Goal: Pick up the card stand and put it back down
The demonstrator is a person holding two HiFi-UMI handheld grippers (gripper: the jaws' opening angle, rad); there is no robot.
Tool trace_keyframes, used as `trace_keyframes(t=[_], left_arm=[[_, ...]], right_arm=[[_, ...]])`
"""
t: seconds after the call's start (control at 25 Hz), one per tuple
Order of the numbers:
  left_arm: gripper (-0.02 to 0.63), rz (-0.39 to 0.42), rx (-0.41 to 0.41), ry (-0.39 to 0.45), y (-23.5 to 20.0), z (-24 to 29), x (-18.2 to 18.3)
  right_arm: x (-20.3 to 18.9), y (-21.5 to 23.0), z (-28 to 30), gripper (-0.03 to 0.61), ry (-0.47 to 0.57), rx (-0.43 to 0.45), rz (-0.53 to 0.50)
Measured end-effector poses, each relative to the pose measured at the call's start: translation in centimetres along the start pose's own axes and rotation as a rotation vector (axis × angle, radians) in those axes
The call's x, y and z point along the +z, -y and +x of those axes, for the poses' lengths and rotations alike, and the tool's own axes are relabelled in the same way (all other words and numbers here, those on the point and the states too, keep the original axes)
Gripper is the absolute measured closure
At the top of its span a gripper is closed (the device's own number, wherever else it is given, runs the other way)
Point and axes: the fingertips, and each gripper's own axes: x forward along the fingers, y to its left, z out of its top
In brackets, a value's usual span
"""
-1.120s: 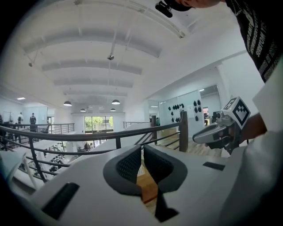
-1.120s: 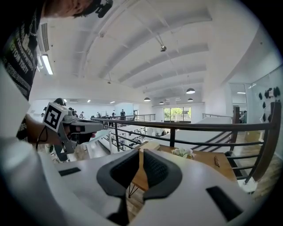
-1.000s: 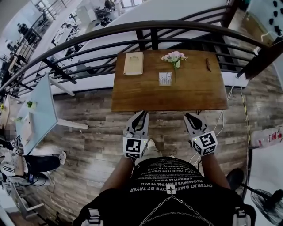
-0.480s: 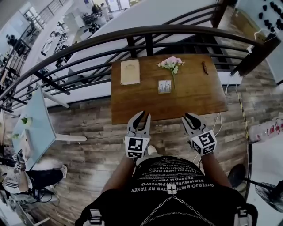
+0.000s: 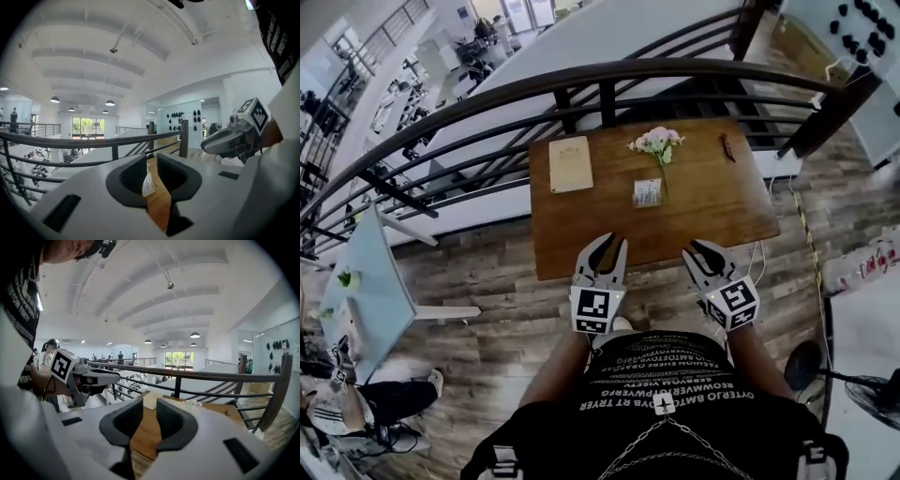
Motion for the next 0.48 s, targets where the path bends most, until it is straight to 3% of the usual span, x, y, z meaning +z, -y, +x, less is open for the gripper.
trace_keyframes(t=[0.24, 0.48], left_arm=[[0.526, -0.005, -0.026, -0.040, 0.9, 1.6, -0.9], [0.526, 0.013, -0.012, -0.062, 0.2, 4.6, -0.9]], right_arm=[[-0.1, 2.1, 0.2, 0.502, 0.005, -0.025, 0.032], [-1.4, 4.4, 3.2, 0.502, -0.009, 0.019, 0.068]])
